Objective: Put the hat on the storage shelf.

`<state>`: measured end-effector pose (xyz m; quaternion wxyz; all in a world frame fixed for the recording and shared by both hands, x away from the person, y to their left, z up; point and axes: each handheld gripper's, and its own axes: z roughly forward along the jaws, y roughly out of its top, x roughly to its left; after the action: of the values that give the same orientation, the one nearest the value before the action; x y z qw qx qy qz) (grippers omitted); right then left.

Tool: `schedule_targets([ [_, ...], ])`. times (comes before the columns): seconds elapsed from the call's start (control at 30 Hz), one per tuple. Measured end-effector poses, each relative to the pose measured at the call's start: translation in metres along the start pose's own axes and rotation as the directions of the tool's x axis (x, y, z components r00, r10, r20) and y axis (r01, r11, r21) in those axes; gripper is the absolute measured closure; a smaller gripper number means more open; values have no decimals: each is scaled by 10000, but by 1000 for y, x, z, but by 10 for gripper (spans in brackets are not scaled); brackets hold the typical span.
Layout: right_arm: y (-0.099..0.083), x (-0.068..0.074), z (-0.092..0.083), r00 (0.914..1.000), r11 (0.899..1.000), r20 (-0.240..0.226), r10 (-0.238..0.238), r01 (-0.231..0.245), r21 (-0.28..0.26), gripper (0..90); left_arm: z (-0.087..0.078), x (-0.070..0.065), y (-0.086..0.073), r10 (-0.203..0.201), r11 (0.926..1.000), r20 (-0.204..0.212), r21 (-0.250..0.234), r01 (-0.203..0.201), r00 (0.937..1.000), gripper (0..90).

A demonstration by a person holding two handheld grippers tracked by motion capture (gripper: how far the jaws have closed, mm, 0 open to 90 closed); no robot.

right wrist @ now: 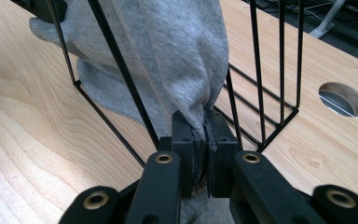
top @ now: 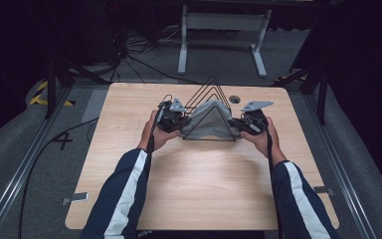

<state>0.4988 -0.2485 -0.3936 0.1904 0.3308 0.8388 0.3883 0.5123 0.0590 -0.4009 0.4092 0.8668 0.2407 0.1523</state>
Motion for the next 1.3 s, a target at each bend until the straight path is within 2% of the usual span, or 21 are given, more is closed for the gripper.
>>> schedule_targets([
  [0.2, -3, 0, 2, 9999, 9999, 35, 97, -97, -41, 841, -1, 0, -2, -63, 10000, -60, -17, 63, 10000, 851],
  [0.3, -1, 2, -2, 9999, 10000, 129, 66, -65, -45, 835, -10, 2, -2, -60, 10000, -129, -15, 60, 9999, 850],
  [0.5, 1, 5, -8, 9997, 10000, 247, -55, 56, -51, 825, -17, 1, -2, 39, 10000, -252, -40, -40, 9997, 847],
  [0.67, 4, 7, -13, 9988, 9996, 407, -267, 266, 34, 809, -28, 2, -4, 138, 9999, -512, -25, -139, 9986, 854],
  [0.93, 7, 10, -23, 9981, 9997, 578, -226, 229, -50, 767, -47, 6, -10, 45, 10000, -800, 4, -45, 9968, 856],
  [1.1, 7, 12, -31, 9978, 9996, 606, -251, 256, -84, 744, -57, 5, -15, 242, 9997, -953, 93, -234, 9952, 856],
  [1.2, 7, 13, -36, 9976, 9995, 615, -304, 307, -37, 744, -66, 4, -22, 487, 9984, -1057, 351, -452, 9932, 858],
  [1.3, 6, 13, -39, 9980, 9995, 564, -292, 298, -90, 744, -71, 4, -25, 482, 9984, -1070, 339, -448, 9931, 858],
])
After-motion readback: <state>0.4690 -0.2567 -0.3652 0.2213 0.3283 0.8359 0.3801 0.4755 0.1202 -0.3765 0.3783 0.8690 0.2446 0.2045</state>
